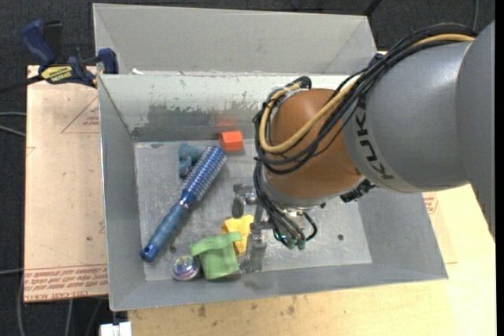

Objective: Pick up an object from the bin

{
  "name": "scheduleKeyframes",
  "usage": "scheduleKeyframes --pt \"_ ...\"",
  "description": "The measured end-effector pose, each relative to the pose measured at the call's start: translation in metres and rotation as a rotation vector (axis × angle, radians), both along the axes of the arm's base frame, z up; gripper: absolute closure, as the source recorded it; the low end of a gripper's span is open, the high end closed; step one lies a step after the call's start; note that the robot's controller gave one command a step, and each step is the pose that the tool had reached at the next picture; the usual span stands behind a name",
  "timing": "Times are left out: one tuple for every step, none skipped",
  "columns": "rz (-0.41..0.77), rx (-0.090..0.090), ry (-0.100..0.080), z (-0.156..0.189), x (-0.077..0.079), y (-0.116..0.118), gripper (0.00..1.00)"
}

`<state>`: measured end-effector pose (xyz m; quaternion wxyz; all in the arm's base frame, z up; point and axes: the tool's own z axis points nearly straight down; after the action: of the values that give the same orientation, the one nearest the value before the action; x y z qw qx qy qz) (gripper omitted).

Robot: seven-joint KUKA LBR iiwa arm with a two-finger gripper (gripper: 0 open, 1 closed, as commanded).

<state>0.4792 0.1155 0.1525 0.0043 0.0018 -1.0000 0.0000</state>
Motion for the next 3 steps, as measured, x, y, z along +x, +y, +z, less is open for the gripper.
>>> scheduleKeyframes --pt "0.374 0.004 -0.014 -0.078 0.020 0.011 0.00" --pt "0.572 0.002 -0.032 -0.079 0.006 0.033 0.00" --pt "0.564 0.003 -0.039 -0.078 0.008 0.033 1.00"
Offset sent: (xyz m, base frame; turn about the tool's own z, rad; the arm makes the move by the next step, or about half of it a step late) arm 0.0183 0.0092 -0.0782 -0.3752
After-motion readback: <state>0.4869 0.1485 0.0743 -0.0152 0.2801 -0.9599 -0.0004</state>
